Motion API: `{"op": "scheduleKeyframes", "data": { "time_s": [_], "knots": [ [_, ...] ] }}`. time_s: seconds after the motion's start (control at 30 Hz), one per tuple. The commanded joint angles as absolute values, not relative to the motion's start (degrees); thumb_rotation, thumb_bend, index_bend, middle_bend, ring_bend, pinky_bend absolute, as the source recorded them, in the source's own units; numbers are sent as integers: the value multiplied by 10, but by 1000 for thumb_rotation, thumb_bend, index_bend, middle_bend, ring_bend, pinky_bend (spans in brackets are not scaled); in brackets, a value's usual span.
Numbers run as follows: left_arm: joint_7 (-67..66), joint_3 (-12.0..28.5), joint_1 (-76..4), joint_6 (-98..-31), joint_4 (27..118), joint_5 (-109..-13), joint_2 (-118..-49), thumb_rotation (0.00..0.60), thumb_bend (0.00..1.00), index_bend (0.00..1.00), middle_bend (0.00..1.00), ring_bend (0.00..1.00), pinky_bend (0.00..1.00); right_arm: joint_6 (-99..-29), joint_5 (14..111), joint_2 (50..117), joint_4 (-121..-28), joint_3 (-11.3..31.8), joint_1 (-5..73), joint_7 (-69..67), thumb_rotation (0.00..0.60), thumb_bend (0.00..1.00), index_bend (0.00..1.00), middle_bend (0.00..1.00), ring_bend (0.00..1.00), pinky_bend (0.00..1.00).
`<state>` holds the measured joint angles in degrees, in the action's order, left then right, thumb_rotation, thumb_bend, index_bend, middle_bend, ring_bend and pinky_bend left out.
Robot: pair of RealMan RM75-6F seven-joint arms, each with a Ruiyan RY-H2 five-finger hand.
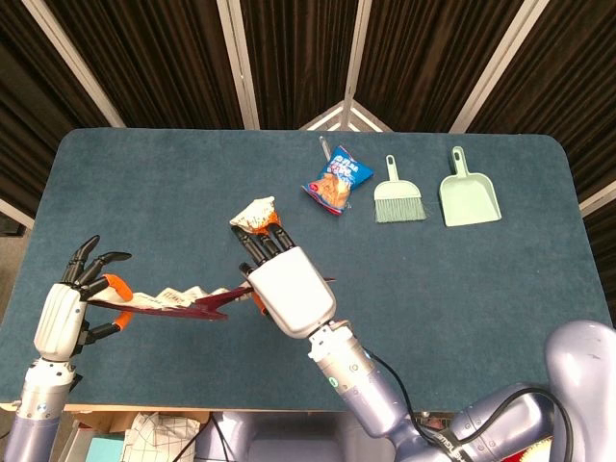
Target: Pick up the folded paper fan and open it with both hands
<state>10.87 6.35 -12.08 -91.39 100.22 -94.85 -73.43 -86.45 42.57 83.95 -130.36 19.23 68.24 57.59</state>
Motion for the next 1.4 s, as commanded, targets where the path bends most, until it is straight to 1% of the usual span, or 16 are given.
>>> {"op": "scheduleKeyframes", "data": {
  "time_s": [0.03, 0.4, 0.67, 0.87, 1.0, 1.13, 1.4],
  "knots": [
    [104, 71, -126, -915, 1000, -949, -732, 600, 530, 629, 249, 0, 86, -848, 447, 807, -1302, 182, 653, 532, 600, 500, 740, 140, 252, 180],
    [92, 109, -162, -929, 964, -982, -746, 600, 530, 621, 251, 0, 85, -813, 526, 705, -1268, 153, 580, 434, 600, 499, 741, 141, 252, 180],
    [23, 129, -207, -926, 910, -1022, -791, 600, 529, 617, 251, 0, 86, -784, 576, 652, -1236, 137, 537, 363, 600, 501, 741, 141, 252, 180],
    [-9, 133, -227, -929, 888, -1039, -823, 600, 528, 611, 251, 0, 86, -765, 597, 643, -1210, 128, 521, 341, 600, 500, 741, 141, 252, 180],
    [-18, 132, -236, -928, 885, -1045, -837, 600, 507, 590, 251, 0, 86, -757, 607, 646, -1192, 122, 515, 331, 600, 500, 741, 141, 252, 181],
    [-38, 134, -247, -927, 880, -1053, -851, 600, 503, 591, 250, 0, 85, -749, 623, 655, -1167, 115, 506, 315, 600, 500, 741, 142, 252, 181],
    [-118, 155, -269, -936, 859, -1071, -867, 600, 503, 590, 249, 0, 100, -741, 654, 676, -1110, 109, 488, 278, 600, 500, 741, 148, 252, 180]
  ]
}}
